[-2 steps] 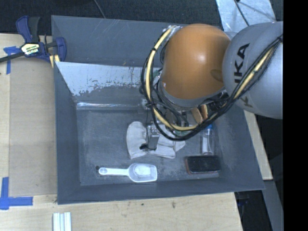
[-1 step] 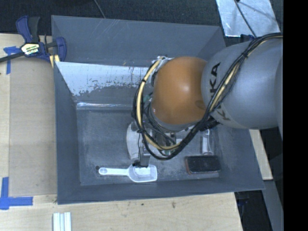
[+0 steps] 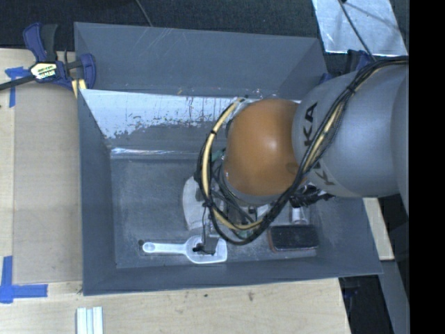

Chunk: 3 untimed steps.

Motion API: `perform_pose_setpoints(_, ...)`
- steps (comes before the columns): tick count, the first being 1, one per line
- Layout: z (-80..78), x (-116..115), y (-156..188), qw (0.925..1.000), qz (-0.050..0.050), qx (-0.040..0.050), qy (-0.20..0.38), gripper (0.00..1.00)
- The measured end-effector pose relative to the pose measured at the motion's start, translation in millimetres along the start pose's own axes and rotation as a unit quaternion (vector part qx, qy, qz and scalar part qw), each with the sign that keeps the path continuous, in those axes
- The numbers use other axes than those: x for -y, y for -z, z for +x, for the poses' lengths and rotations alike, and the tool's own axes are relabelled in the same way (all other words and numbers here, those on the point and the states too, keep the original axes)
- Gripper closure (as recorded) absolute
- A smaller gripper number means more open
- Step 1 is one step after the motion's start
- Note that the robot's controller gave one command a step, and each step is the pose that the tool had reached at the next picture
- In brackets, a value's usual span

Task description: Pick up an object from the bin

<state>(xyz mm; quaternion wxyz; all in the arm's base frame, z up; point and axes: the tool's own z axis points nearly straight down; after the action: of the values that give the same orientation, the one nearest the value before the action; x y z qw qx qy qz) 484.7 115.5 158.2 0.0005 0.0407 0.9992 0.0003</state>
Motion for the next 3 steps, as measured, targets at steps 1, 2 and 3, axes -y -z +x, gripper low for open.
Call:
perform_pose_setpoints(1,1.5,-11,-39,0.9989,0.0,0.0004,-0.047,0.0)
perform_pose_setpoints(2,-11.5,-13,-81,0.9937,0.0,-0.0004,-0.112,0.0)
perform_pose_setpoints(3,0.6,-5,-87,0.9912,-0.001,0.002,-0.132,1.0)
